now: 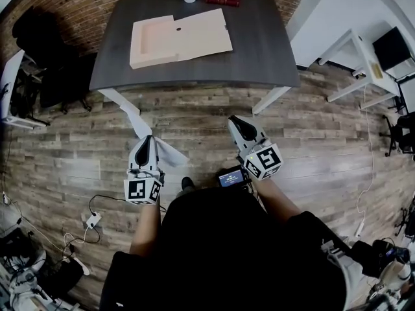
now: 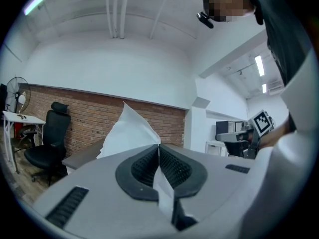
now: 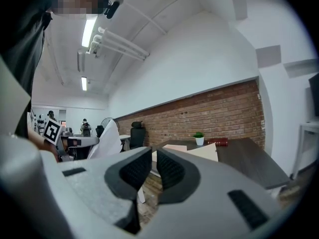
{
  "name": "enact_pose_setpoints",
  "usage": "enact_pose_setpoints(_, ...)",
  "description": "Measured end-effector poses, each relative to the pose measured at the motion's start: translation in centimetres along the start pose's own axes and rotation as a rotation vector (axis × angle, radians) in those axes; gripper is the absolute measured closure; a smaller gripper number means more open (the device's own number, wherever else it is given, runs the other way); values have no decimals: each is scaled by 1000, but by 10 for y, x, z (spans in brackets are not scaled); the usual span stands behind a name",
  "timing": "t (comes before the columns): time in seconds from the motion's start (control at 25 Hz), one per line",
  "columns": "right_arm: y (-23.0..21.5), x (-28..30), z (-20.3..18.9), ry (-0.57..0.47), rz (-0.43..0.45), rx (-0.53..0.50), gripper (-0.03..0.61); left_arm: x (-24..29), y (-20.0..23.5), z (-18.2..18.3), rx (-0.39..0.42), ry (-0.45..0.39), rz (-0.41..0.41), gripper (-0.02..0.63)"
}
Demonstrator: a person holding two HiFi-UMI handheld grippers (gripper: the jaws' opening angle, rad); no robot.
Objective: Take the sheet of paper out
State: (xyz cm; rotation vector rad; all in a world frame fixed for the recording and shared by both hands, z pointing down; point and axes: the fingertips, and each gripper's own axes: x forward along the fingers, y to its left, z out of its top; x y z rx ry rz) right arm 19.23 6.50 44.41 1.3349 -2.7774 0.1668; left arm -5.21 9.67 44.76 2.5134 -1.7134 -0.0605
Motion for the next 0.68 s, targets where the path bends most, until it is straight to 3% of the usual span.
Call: enact_pose_setpoints(0.68, -26, -8, 2, -9, 7, 18, 545, 19, -21, 1, -58, -1, -14, 615)
